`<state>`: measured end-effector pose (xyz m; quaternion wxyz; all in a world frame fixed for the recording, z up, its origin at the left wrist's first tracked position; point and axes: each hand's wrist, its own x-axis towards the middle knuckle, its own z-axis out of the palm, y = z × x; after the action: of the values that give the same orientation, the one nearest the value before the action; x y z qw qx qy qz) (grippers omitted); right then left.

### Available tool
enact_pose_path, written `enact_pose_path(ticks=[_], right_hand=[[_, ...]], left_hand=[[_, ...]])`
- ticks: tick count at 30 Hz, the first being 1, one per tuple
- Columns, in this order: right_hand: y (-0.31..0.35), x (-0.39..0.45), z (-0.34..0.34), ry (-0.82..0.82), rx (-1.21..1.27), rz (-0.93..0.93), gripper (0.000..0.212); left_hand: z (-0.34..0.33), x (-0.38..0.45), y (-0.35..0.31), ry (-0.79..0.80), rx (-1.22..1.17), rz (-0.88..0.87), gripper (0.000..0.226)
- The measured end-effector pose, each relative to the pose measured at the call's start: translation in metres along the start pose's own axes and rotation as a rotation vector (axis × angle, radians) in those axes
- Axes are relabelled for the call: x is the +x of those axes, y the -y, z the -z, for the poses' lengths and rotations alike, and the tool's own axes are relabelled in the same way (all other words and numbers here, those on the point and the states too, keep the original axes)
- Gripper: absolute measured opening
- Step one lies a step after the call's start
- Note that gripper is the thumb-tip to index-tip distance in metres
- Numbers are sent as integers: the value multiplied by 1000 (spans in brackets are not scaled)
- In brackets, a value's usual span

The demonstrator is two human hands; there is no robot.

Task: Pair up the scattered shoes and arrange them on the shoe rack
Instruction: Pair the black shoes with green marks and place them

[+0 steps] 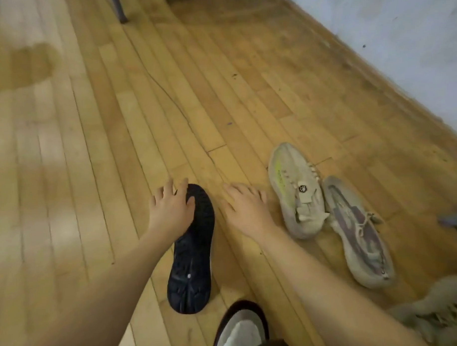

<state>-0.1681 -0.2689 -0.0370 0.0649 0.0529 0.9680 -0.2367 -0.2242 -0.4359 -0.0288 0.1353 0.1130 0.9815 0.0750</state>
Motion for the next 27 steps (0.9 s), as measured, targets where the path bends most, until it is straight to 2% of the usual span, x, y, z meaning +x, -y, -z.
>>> enact_pose_path(ticks=[4, 8, 11, 16, 19, 27], right_hand=[[4, 4, -42, 146, -68, 18, 51], [2, 3, -60, 163, -83, 25, 54], [3, -3, -67, 91, -8, 48, 52], [1, -20, -50, 5, 219, -15, 53], [-6, -26, -31, -66, 403, -64, 55], [-46, -47, 41, -335, 408, -110, 58]], left_hand=[[-38, -2, 21, 73, 89, 47, 60], [-47, 3, 24, 38, 26, 22, 60], [-45, 1, 23, 15, -99, -7, 60], [-27, -3, -2, 2, -266, -96, 63], [-13, -3, -28, -27, -224, -160, 64], [15, -3, -105, -165, -189, -400, 63]])
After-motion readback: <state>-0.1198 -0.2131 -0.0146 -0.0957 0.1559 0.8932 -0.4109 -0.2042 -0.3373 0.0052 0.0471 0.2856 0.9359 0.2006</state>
